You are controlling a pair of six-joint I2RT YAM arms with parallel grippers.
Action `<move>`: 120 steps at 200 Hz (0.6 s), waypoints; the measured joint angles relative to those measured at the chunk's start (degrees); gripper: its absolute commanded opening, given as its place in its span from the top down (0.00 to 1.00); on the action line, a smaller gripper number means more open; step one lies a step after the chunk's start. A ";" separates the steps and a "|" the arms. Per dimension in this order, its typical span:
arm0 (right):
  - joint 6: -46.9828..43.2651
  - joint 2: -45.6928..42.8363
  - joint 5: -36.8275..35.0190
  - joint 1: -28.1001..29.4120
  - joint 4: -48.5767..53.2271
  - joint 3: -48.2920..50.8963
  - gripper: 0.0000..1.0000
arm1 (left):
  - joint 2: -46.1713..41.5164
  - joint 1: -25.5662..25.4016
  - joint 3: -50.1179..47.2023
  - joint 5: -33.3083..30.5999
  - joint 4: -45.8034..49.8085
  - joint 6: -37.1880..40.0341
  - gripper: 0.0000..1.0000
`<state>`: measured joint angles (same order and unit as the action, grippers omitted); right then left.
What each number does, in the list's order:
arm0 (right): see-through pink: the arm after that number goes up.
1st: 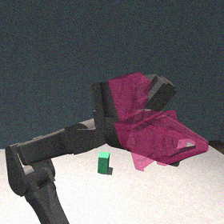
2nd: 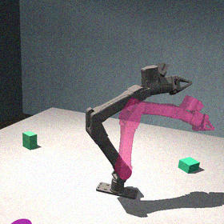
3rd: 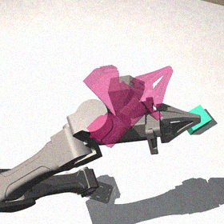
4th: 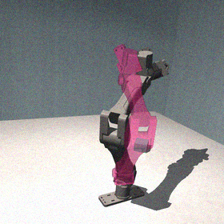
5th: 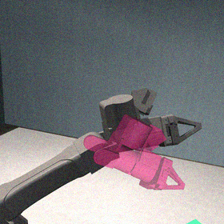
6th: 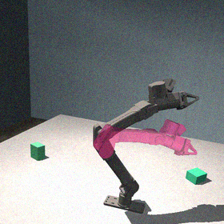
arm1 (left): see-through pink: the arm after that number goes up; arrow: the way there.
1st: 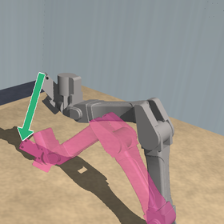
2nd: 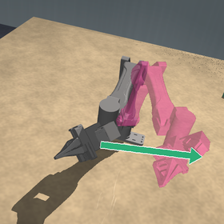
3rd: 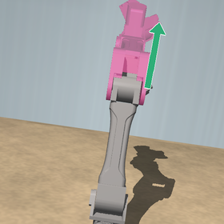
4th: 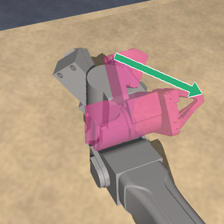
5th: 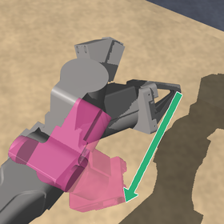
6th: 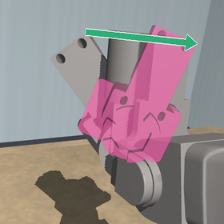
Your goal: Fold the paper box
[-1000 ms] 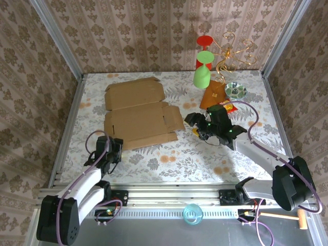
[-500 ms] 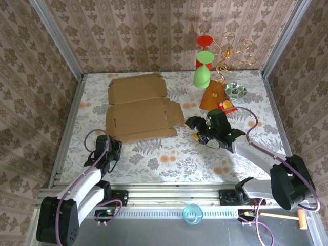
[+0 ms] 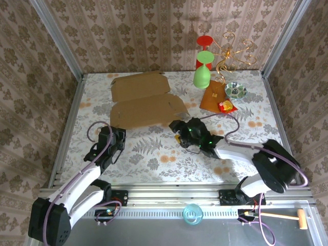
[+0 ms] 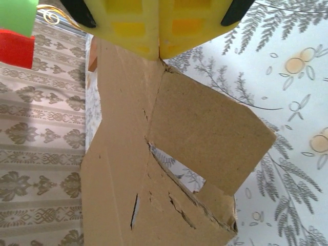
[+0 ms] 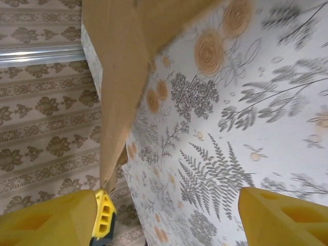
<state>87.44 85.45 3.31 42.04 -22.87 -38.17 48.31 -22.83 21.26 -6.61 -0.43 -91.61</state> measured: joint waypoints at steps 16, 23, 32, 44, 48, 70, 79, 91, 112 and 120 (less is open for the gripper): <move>2.27 5.01 -1.42 2.25 -3.34 -3.19 0.32 | 0.57 -0.39 0.24 -0.35 -0.02 -0.57 1.00; 3.15 7.28 -2.08 3.13 -5.07 -4.63 0.33 | 0.83 -0.42 0.28 -0.35 -0.02 -0.79 1.00; 3.89 9.97 -3.08 4.00 -7.06 -6.49 0.35 | 1.11 -0.50 0.48 -0.35 0.15 -1.01 1.00; 4.55 13.20 -4.35 4.96 -9.22 -9.11 0.37 | 1.20 -0.63 0.79 -0.42 0.24 -1.33 1.00; 4.79 13.92 -4.63 5.18 -9.53 -9.88 0.39 | 1.18 -0.70 0.90 -0.44 0.24 -1.42 1.00; 5.84 17.46 -5.97 6.14 -10.97 -14.38 0.49 | 1.11 -0.79 1.25 -0.52 0.22 -1.88 1.00; 6.01 18.45 -6.40 6.54 -11.47 -15.72 0.52 | 1.03 -0.76 1.38 -0.52 0.22 -1.97 1.00; 6.64 19.19 -7.10 7.02 -11.78 -16.68 0.55 | 0.90 -0.76 1.62 -0.50 0.28 -2.12 1.00; 7.26 20.11 -8.55 7.67 -11.85 -17.16 0.59 | 0.26 -0.76 1.77 -0.46 0.61 -2.32 1.00; 7.32 20.55 -9.31 7.76 -11.85 -17.18 0.61 | -0.17 -0.76 1.81 -0.33 0.98 -2.34 1.00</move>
<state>94.76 106.00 -6.00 49.80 -34.72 -55.35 48.14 -23.59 23.07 -6.94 0.56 -93.95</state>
